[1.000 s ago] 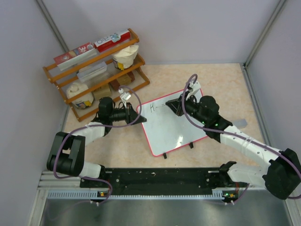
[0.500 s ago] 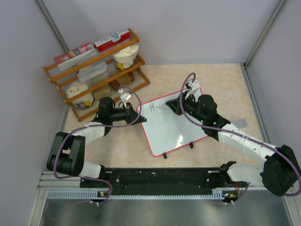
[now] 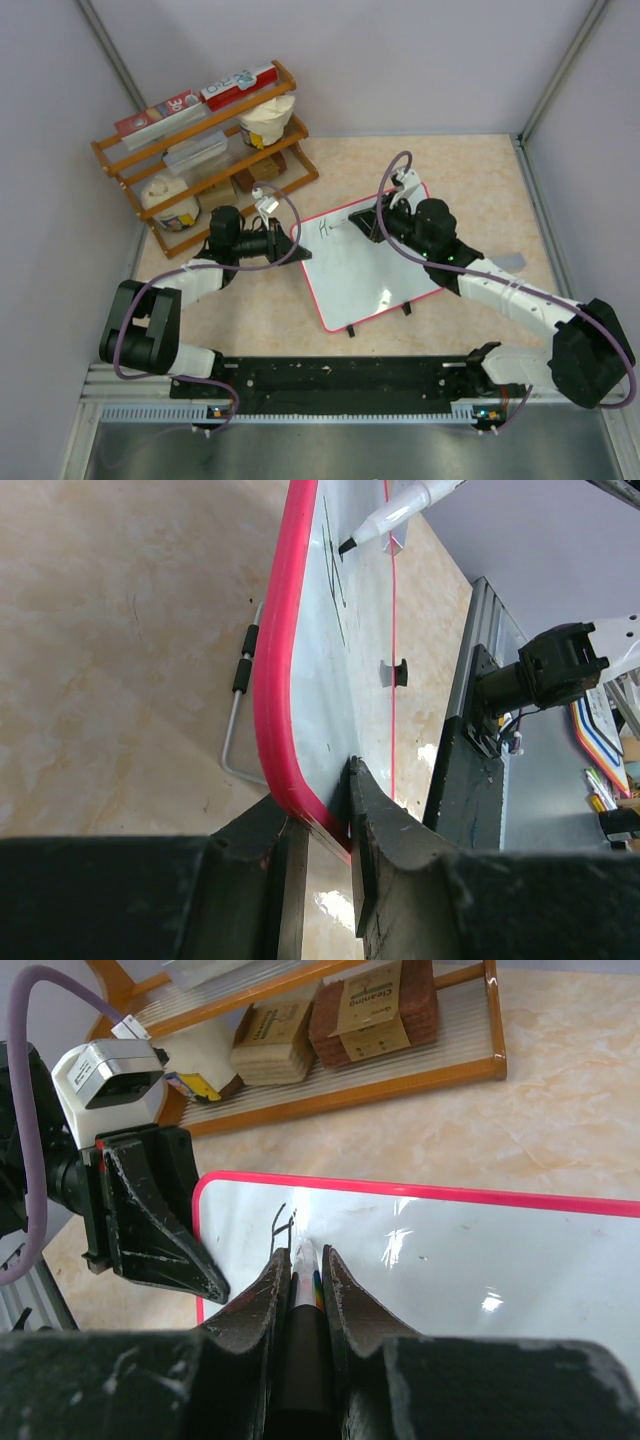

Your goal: Write a sentence on the whiteboard

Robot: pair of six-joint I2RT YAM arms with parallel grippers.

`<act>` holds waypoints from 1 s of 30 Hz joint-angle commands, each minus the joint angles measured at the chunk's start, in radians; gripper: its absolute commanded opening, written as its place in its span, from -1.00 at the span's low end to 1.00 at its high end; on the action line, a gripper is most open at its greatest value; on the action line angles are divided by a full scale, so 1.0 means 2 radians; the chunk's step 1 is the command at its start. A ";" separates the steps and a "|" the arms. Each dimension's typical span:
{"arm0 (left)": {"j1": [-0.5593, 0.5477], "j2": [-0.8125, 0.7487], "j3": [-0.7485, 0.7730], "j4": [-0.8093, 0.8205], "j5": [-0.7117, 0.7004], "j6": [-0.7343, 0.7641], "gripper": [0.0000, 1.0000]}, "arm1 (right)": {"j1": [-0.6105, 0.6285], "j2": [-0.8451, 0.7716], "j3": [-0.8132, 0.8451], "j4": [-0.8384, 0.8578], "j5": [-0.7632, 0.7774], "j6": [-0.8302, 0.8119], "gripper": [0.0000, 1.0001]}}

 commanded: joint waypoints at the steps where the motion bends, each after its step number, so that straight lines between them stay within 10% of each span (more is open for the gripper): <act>1: -0.008 0.009 0.005 -0.001 -0.015 0.055 -1.00 | -0.004 0.007 0.019 0.015 0.005 -0.002 -1.00; 30: -0.009 0.011 0.007 -0.003 -0.015 0.057 -1.00 | -0.004 -0.012 -0.013 -0.013 -0.004 -0.009 -1.00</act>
